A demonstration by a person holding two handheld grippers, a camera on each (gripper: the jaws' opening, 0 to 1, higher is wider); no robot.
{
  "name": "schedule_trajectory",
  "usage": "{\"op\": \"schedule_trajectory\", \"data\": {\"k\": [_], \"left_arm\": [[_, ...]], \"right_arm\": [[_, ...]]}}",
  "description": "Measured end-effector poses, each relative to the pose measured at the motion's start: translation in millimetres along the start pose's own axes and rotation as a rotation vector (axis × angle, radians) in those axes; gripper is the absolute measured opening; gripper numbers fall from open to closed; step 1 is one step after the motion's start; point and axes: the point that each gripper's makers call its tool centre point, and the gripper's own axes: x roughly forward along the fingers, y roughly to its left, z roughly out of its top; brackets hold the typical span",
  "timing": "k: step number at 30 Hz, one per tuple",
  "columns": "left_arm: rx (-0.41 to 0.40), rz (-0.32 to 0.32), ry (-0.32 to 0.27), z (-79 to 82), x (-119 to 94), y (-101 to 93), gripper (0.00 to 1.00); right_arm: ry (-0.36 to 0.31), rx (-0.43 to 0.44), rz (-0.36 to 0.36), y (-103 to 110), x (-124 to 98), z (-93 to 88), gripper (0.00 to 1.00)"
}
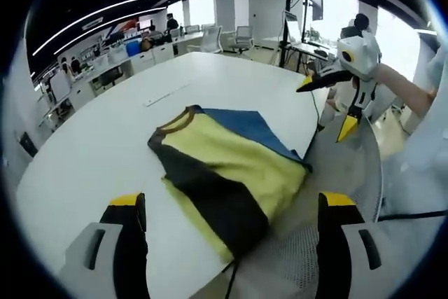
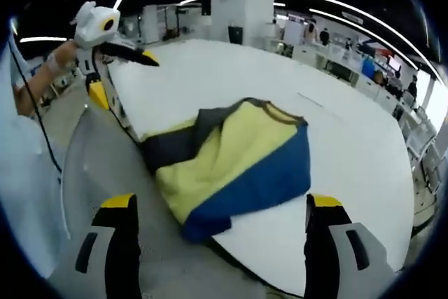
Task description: Fold the garment on the visible template until the final outline fits inside the template.
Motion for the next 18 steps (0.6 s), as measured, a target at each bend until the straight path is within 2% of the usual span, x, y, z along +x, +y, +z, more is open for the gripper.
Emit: {"op": "schedule_trajectory", "data": {"k": [5,12,18], "left_arm": [[-0.014,-0.007,0.021,-8.3,2.6,-6.3,1.0],[-0.032,0.013,0.029,-11.2,-1.6,-0.8,1.0],[-0.017,0.045,0.04,-12.6,-7.1,3.7,1.0]], "right_arm": [[0.029,0.028,0.032,8.2,7.0,-6.5,0.93],[0.083,0.051,0.052,11.7,15.5,-21.0,0.92],[0.155,0.088,0.072,18.5,22.9,-38.0,0.85]]}}
